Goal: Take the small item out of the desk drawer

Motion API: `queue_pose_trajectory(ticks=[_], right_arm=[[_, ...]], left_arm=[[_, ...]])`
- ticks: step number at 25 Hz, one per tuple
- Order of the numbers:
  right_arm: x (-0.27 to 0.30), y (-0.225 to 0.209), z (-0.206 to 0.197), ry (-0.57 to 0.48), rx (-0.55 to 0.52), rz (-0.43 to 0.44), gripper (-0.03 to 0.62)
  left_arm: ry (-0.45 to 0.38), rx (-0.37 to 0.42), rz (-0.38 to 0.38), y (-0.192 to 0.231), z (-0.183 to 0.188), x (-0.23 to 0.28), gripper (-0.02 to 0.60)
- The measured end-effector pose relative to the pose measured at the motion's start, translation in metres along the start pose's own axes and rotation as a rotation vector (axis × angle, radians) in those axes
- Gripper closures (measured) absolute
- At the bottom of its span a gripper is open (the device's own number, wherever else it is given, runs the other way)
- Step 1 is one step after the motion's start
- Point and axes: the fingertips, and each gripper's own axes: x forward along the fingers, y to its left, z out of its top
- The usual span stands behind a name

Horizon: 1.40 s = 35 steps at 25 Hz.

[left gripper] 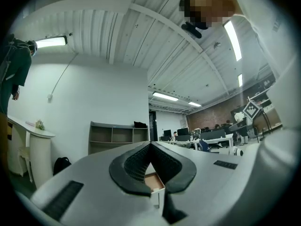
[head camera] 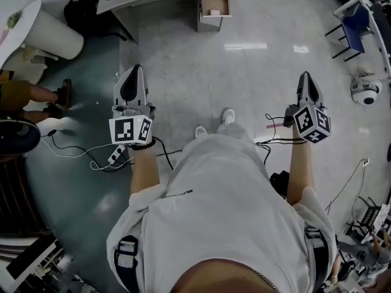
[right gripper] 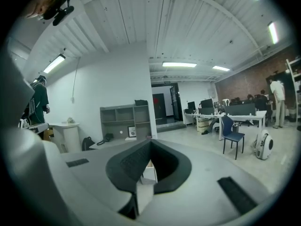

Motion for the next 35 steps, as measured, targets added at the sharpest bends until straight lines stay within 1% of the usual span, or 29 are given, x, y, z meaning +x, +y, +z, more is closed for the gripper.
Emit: queue_pose_trajectory(ticks=[3, 6, 11, 16, 20, 25, 31, 35], right_arm=[[0.006, 0.000, -0.001, -0.003, 0.005, -0.005, 0.595], [0.014, 0.002, -0.005, 0.006, 0.013, 0.002, 0.595], [0.035, 0.006, -0.012, 0.026, 0.015, 0.040, 0.595], [0.070, 0.008, -0.013, 0.039, 0.025, 0.079, 0.595], [0.097, -0.006, -0.010, 0.049, 0.026, 0.097, 0.595], [0.147, -0.027, -0.002, 0.054, 0.040, 0.124, 0.595], [0.199, -0.043, 0.011, 0.040, 0.055, 0.208, 0.595], [0.226, -0.057, 0.016, 0.049, 0.033, 0.249, 0.595]], left_arm=[[-0.005, -0.013, -0.001, 0.001, -0.003, 0.005, 0.583], [-0.007, -0.010, -0.010, -0.002, -0.002, 0.011, 0.583], [-0.008, 0.001, -0.017, -0.008, 0.000, 0.027, 0.583], [0.006, 0.012, -0.009, -0.008, -0.004, 0.052, 0.583], [0.015, 0.028, -0.014, -0.020, -0.005, 0.077, 0.583], [0.015, 0.052, 0.009, -0.025, -0.004, 0.125, 0.583], [-0.004, 0.081, 0.027, -0.040, -0.001, 0.178, 0.583], [-0.013, 0.095, 0.034, -0.053, 0.001, 0.208, 0.583]])
